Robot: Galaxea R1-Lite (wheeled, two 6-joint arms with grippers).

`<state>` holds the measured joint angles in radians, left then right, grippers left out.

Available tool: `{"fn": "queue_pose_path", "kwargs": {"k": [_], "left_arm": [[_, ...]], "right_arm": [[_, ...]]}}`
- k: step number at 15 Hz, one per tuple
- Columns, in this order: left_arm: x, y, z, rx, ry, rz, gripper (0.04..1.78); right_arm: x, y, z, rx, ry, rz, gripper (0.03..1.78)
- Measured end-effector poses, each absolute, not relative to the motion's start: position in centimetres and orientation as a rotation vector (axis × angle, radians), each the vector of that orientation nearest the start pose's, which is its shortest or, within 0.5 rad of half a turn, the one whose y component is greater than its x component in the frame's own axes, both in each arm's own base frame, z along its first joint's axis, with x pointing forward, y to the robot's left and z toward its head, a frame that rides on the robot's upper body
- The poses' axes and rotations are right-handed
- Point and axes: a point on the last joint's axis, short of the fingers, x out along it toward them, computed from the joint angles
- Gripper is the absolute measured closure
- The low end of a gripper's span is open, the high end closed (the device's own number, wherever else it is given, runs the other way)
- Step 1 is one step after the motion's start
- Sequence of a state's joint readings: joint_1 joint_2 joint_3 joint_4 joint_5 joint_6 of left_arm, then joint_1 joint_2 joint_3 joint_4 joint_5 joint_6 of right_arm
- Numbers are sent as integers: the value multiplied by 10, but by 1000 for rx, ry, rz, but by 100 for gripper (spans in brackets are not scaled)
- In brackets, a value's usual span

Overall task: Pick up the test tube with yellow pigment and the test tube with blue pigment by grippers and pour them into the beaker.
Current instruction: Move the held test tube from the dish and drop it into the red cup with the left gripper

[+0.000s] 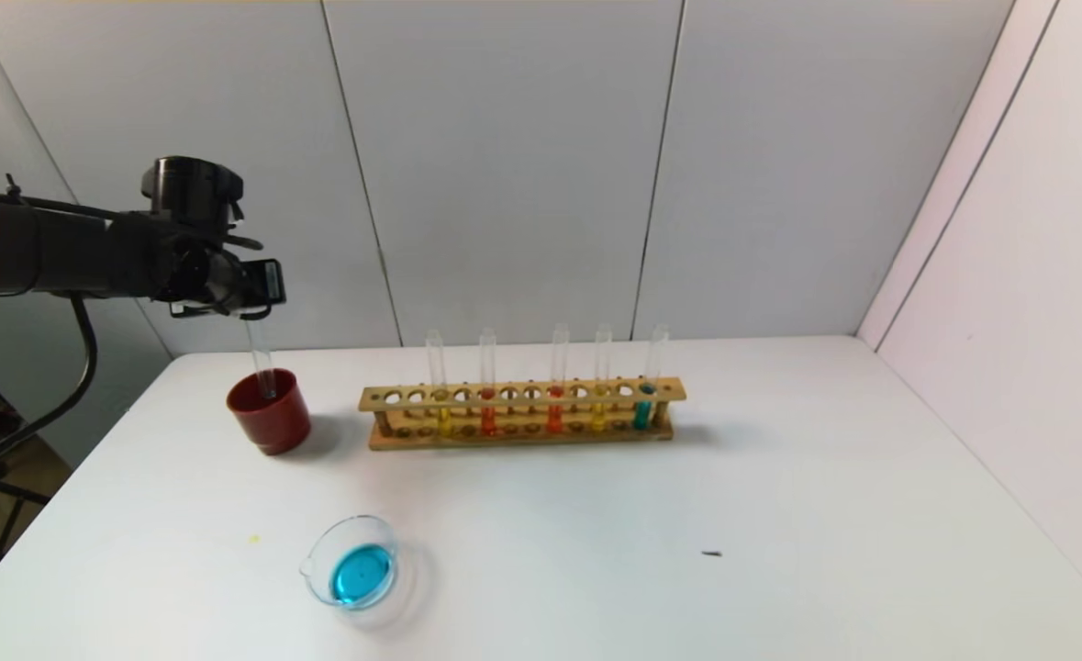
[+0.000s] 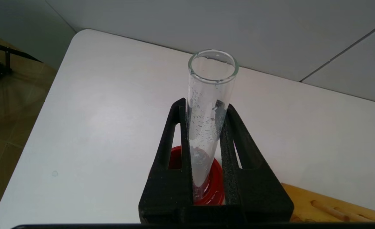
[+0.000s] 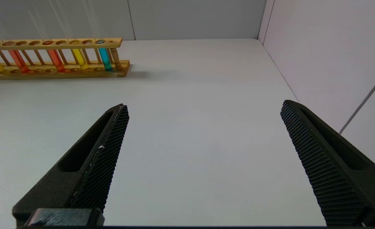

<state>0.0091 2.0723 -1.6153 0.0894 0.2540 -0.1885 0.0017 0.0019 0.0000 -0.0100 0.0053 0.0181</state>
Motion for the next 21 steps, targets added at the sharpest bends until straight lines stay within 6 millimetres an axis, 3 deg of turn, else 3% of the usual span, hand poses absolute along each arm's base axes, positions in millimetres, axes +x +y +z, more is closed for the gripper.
{"fn": "queue_pose_path", "kwargs": {"k": [8, 16, 21], "left_arm": [[422, 20, 167, -123, 530, 330, 151], [402, 21, 117, -119, 550, 327, 151], [393, 20, 112, -114, 556, 324, 148]], "right_arm": [[-23, 0, 77, 18, -8, 7, 7], [-23, 0, 77, 18, -8, 7, 7], [-23, 0, 77, 18, -8, 8, 7]]}}
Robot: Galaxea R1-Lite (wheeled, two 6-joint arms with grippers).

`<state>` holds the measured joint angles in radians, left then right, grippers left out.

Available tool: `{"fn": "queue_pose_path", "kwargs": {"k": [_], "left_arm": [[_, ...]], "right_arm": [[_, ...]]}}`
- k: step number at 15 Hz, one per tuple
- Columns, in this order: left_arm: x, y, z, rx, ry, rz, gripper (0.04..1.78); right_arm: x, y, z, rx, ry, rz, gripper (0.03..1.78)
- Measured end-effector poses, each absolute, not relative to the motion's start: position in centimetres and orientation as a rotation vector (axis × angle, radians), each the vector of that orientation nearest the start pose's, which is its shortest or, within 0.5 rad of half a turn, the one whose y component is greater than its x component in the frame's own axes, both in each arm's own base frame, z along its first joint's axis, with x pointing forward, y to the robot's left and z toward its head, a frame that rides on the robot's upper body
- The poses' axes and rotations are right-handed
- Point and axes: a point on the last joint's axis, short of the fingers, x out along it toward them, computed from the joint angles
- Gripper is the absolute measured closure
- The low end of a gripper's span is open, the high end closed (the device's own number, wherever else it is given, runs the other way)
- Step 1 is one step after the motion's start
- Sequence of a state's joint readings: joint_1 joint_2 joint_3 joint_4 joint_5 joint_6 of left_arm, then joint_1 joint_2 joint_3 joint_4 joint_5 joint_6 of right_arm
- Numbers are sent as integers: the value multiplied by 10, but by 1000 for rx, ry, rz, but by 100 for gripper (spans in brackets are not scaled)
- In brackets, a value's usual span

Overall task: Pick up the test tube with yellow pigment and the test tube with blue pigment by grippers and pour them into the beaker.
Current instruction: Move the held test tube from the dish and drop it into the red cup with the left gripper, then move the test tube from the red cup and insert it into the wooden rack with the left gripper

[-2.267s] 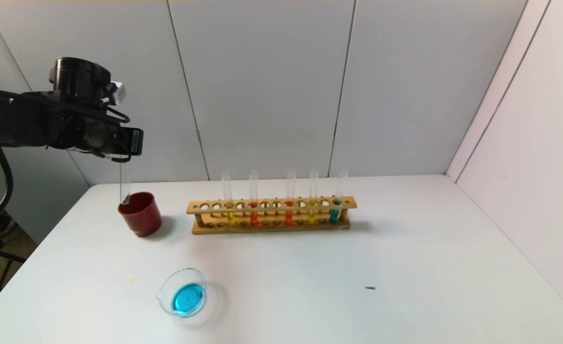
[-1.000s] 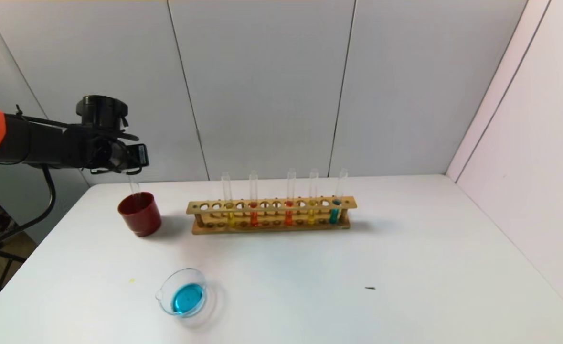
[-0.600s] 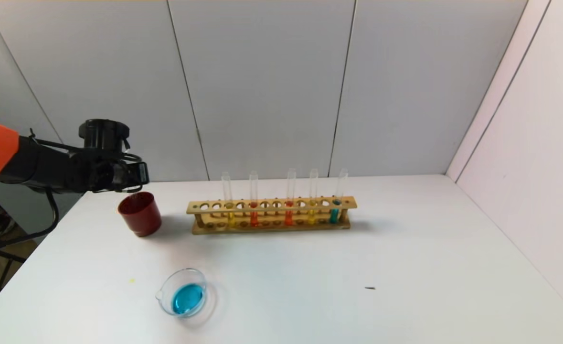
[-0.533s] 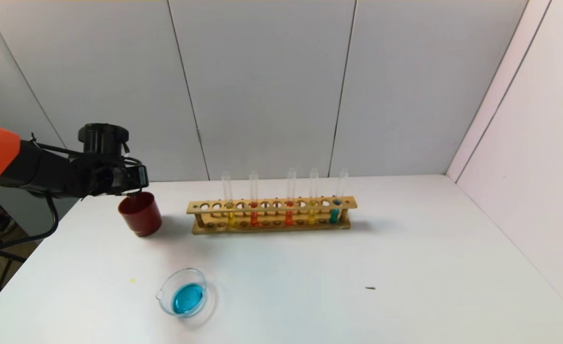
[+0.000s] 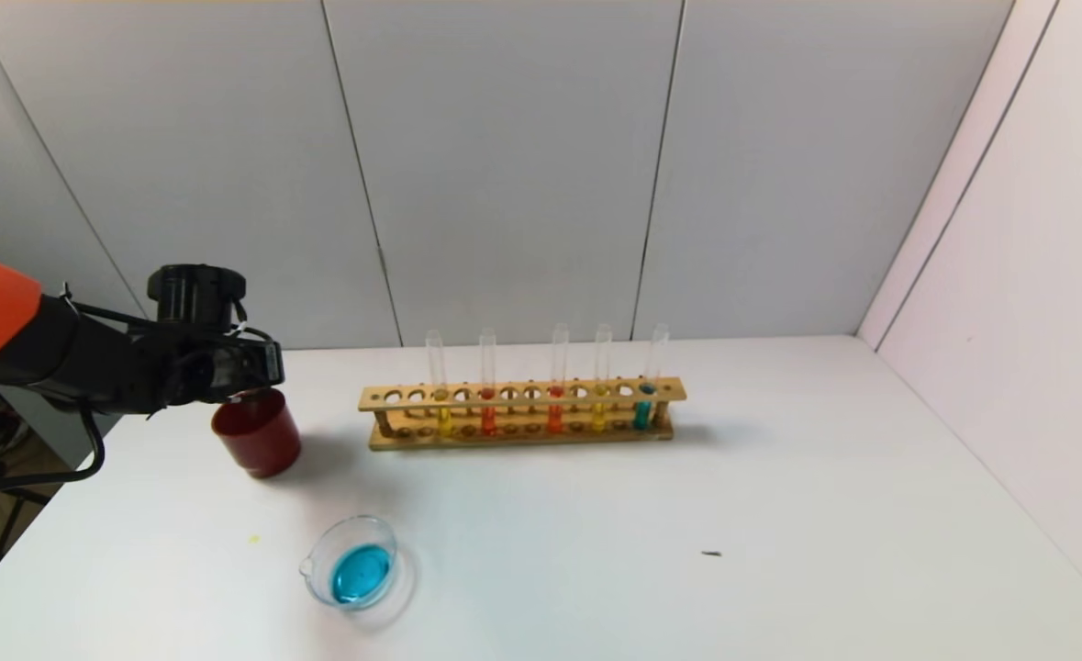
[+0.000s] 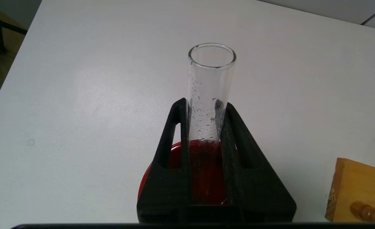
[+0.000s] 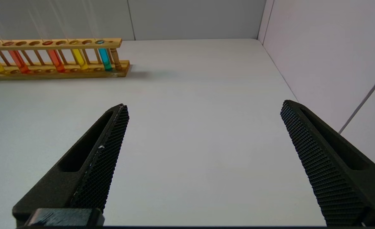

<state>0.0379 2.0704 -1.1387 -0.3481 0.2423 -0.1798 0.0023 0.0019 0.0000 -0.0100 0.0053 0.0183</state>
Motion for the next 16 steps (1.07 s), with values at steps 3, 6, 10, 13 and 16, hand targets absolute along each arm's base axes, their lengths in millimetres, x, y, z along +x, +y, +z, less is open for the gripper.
{"fn": "queue_pose_path", "kwargs": {"k": [3, 6, 10, 13, 16], "left_arm": [[388, 20, 120, -112, 539, 318, 125], [387, 19, 130, -111, 511, 315, 78], [385, 18, 151, -100, 457, 303, 22], [375, 13, 176, -66, 400, 279, 7], [363, 3, 202, -16, 347, 246, 7]], "right_arm": [[-23, 0, 77, 18, -8, 7, 7], [-23, 0, 77, 18, -8, 7, 7], [-23, 0, 77, 18, -8, 7, 7], [-23, 0, 77, 18, -8, 7, 7], [-23, 0, 77, 18, -8, 7, 7]]}}
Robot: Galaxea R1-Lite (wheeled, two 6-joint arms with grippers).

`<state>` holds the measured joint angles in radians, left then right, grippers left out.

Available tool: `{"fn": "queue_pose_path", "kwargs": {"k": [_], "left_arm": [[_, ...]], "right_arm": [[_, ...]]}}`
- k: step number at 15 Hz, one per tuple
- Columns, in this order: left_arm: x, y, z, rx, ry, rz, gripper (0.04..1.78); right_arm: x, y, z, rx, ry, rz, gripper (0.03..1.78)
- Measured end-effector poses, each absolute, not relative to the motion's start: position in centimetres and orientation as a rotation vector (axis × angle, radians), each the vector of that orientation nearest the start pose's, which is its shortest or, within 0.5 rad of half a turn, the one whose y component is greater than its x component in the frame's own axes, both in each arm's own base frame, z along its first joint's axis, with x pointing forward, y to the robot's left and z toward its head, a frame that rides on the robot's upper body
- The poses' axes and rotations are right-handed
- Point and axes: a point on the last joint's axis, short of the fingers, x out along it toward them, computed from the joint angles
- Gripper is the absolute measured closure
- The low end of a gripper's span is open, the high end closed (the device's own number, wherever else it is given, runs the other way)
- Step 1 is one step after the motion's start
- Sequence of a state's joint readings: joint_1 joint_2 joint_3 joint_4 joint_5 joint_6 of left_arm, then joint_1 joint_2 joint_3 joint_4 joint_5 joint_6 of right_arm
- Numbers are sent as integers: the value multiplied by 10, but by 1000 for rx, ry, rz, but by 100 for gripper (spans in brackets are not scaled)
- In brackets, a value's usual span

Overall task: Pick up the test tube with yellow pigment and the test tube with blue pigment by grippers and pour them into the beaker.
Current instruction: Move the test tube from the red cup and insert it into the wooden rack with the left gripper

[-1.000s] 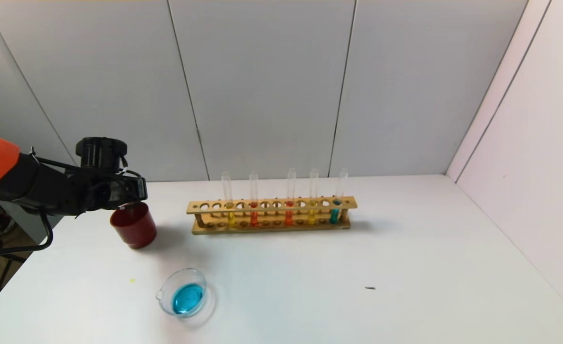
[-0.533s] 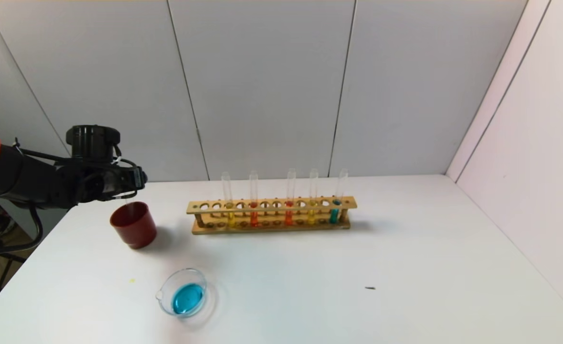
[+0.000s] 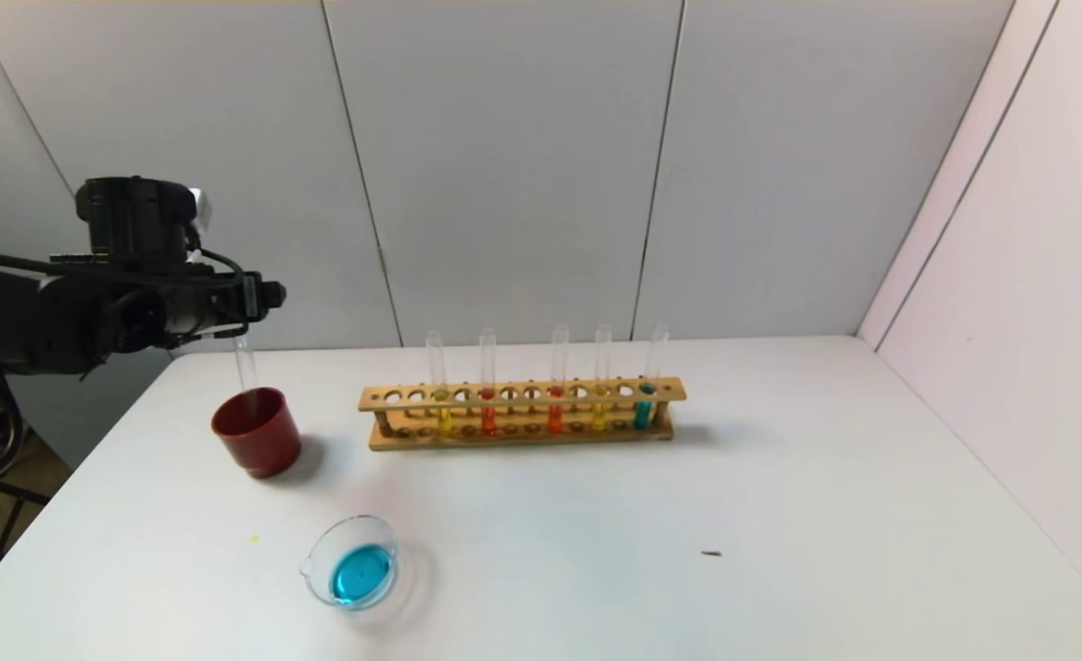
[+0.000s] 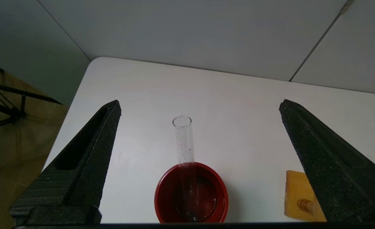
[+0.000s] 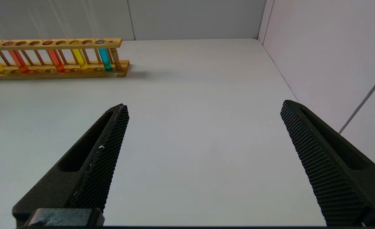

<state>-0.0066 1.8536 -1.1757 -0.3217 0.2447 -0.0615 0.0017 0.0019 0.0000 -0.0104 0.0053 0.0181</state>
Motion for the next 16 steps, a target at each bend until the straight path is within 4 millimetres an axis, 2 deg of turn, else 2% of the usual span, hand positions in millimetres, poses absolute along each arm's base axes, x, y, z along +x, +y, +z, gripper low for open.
{"fn": "queue_pose_path", "kwargs": {"k": [5, 8, 11, 16], "left_arm": [[337, -19, 235, 5, 303, 182, 7], [316, -39, 246, 7, 285, 118, 7], [293, -61, 245, 13, 288, 43, 7], [264, -101, 226, -2, 343, -64, 7]], "right_arm": [[-23, 0, 77, 18, -8, 8, 7], [-23, 0, 77, 18, -8, 6, 7], [-23, 0, 77, 18, -8, 7, 7], [-23, 0, 77, 18, -8, 7, 7]]}}
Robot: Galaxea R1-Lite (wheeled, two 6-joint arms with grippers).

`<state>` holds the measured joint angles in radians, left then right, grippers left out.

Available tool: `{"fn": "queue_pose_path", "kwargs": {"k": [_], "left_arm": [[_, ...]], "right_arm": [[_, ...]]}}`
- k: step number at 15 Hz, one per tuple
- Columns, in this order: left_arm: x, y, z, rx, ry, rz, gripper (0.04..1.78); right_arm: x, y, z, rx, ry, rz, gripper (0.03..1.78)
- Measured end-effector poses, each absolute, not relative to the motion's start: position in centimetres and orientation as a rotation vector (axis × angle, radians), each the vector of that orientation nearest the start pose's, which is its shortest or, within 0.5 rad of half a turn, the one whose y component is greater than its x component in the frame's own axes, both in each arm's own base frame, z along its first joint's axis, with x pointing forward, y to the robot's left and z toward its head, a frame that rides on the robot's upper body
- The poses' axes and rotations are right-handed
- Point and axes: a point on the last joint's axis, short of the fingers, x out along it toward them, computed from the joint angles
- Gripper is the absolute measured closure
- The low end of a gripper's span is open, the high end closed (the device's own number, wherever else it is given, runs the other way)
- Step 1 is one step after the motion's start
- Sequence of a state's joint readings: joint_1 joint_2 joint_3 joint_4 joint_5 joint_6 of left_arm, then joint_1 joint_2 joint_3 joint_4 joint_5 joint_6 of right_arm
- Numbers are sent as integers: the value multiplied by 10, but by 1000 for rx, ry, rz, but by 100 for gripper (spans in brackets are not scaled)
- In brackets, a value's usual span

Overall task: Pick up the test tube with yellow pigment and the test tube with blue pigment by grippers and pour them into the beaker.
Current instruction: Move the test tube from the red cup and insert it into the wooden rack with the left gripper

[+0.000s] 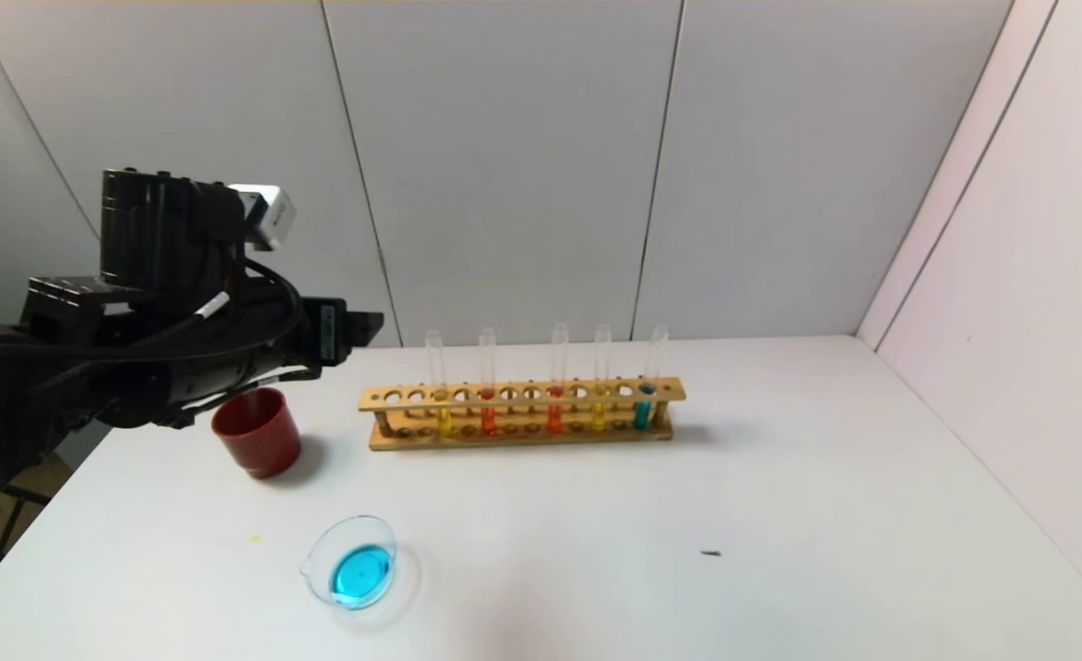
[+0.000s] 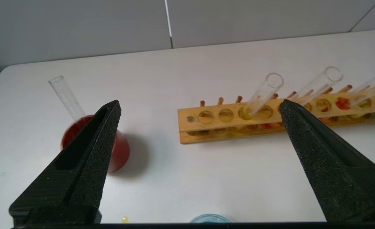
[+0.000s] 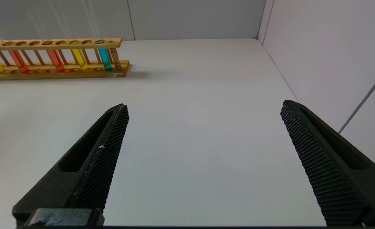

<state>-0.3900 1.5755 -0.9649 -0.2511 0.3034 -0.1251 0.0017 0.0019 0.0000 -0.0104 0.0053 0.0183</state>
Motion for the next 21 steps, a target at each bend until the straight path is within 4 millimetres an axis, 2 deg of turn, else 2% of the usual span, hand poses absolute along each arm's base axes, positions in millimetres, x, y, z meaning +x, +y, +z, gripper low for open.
{"fn": "queue_pose_path", "kwargs": {"k": [5, 10, 15, 21], "left_arm": [[264, -132, 205, -5, 348, -100, 7], [279, -155, 173, -6, 360, -93, 7], [304, -169, 143, 1, 378, -82, 7], [345, -169, 129, 4, 383, -29, 7]], "right_arm": [[-23, 0, 77, 18, -8, 7, 7], [-23, 0, 77, 18, -8, 7, 7], [-23, 0, 77, 18, -8, 7, 7], [-23, 0, 77, 18, -8, 8, 7]]}}
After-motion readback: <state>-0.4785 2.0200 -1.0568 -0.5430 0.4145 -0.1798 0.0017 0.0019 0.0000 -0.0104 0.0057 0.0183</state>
